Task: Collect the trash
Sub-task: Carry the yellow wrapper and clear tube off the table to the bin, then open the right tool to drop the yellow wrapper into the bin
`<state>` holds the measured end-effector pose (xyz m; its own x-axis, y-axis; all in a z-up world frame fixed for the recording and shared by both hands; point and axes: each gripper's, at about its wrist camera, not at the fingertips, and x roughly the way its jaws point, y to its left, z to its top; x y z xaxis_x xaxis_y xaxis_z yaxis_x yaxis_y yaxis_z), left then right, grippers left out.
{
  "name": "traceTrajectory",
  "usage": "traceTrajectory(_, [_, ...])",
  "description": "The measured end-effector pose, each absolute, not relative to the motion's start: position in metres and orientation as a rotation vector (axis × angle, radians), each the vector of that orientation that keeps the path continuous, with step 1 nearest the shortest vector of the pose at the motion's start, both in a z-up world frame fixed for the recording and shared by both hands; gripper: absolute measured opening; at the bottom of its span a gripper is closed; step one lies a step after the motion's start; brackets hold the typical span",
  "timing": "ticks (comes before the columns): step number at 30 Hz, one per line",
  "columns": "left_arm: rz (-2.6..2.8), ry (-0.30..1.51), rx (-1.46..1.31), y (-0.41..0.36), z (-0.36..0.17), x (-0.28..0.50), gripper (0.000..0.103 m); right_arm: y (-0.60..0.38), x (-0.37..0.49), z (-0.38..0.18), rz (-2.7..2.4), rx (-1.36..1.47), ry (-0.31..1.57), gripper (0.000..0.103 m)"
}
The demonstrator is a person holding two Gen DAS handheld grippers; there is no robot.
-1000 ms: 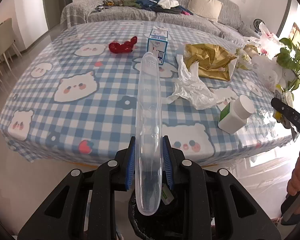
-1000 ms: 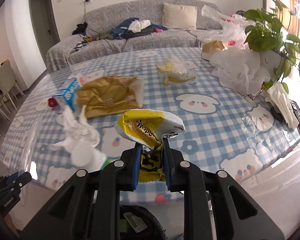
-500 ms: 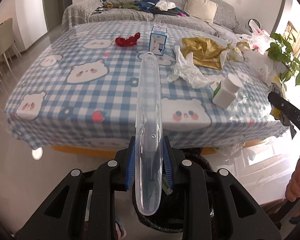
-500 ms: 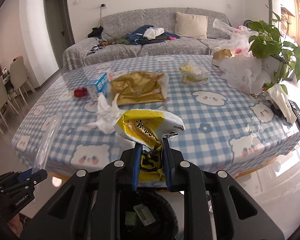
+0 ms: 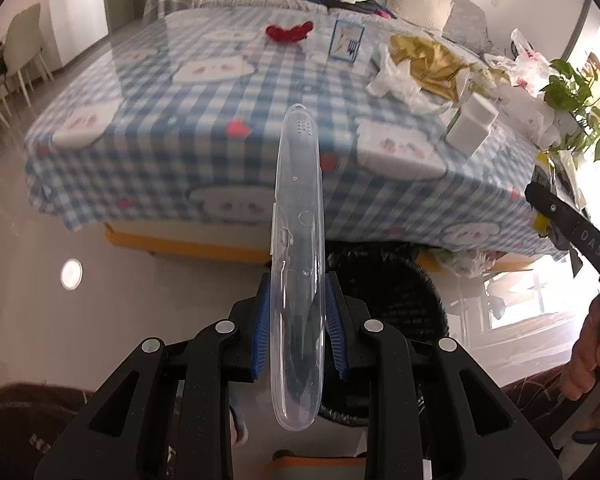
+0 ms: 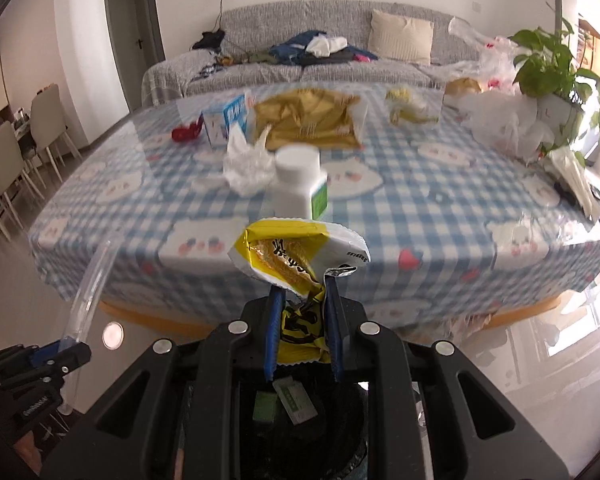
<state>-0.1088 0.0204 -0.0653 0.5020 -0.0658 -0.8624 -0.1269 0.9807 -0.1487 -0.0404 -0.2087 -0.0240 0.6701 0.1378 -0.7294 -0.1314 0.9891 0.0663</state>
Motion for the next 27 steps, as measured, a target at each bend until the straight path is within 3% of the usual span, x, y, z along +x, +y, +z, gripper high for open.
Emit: traceTrajectory(27, [0.093, 1.149, -0.195, 0.027, -0.139, -0.11, 0.025, -0.168, -0.059, -0.133, 0.182, -0.045, 1.016, 0.019])
